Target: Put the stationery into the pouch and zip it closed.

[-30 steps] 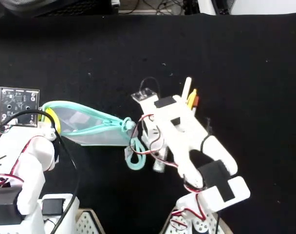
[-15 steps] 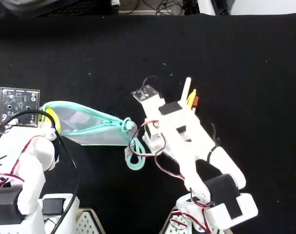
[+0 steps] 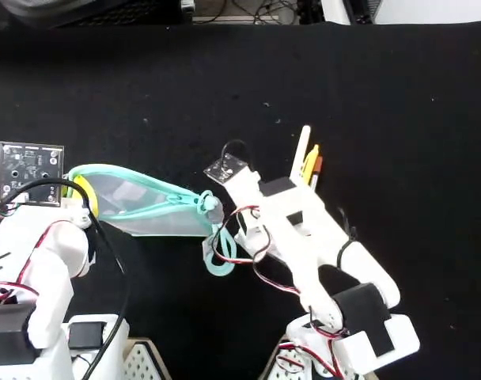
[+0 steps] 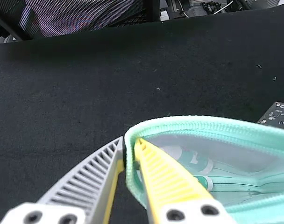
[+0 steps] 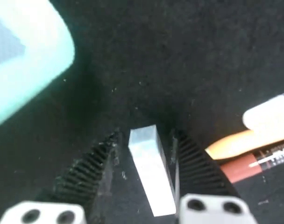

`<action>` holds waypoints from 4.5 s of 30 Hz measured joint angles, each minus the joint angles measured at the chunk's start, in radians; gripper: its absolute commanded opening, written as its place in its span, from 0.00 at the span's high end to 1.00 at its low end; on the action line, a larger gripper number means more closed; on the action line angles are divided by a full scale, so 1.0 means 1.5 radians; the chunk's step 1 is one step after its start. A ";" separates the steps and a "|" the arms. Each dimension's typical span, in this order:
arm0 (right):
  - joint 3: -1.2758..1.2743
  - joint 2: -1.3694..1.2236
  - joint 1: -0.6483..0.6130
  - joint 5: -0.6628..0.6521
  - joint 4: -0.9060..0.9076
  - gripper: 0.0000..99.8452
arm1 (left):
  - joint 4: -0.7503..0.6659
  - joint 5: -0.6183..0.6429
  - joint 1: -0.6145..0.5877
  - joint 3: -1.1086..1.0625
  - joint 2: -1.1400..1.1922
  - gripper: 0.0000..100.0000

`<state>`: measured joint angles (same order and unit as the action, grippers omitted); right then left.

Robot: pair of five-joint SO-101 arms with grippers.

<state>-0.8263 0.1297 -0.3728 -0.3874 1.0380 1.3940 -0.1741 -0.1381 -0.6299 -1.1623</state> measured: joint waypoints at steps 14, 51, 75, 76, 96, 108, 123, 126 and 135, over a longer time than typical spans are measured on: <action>-0.017 0.003 0.003 -0.064 -0.035 0.95 | 0.000 0.000 0.000 0.000 0.000 0.96; -0.055 0.025 0.004 -0.189 -0.030 0.98 | 0.000 0.000 -0.002 0.000 0.000 0.96; 0.195 0.628 -0.006 0.008 0.202 0.99 | 0.000 0.000 -0.002 0.000 0.000 0.96; 0.195 0.642 -0.018 0.026 0.174 0.99 | 0.000 0.000 -0.002 0.000 0.000 0.96; 0.141 0.629 -0.406 0.073 -0.296 0.99 | 0.000 0.000 -0.002 0.000 0.000 0.96; -0.004 0.598 -0.394 0.072 -0.436 0.99 | -0.024 0.001 -0.002 -0.017 0.000 0.96; -0.177 0.744 -0.363 0.075 -0.419 0.88 | -0.028 0.001 -0.001 -0.019 0.000 0.96; -0.122 0.743 -0.364 0.075 -0.329 0.76 | -0.029 0.001 -0.001 -0.019 0.000 0.96; 0.167 0.629 -0.359 0.073 -0.035 0.75 | -0.029 0.001 -0.002 -0.019 0.000 0.96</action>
<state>-0.5762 1.0733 -0.9114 -0.2785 0.9858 1.3510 -0.1726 -0.1412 -0.6590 -1.1623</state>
